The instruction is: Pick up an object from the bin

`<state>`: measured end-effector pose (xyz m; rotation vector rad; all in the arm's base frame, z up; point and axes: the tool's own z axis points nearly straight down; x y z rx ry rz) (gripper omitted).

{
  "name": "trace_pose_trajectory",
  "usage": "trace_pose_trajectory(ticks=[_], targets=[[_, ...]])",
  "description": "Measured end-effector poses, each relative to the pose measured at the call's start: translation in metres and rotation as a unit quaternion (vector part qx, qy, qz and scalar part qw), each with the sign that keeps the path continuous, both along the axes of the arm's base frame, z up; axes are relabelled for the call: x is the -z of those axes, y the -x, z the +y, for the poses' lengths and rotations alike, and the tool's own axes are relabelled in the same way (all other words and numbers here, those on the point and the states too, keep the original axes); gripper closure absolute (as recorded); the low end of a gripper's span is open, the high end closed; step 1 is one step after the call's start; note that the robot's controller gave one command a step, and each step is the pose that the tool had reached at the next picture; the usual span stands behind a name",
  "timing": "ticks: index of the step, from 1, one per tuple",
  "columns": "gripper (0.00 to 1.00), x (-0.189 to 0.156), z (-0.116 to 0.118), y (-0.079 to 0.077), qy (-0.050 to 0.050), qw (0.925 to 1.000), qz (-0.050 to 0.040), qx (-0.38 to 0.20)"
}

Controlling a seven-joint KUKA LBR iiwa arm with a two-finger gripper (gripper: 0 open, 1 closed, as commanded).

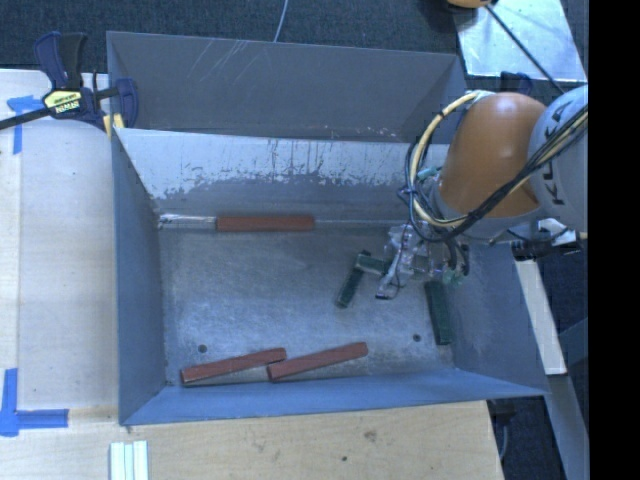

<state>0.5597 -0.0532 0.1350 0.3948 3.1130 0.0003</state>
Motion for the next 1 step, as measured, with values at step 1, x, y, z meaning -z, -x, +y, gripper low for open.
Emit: trace_pose_trajectory(ticks=[1], targets=[[1.0,-0.0959,-0.1,0.0055,0.001,0.9999,0.0,-0.014]])
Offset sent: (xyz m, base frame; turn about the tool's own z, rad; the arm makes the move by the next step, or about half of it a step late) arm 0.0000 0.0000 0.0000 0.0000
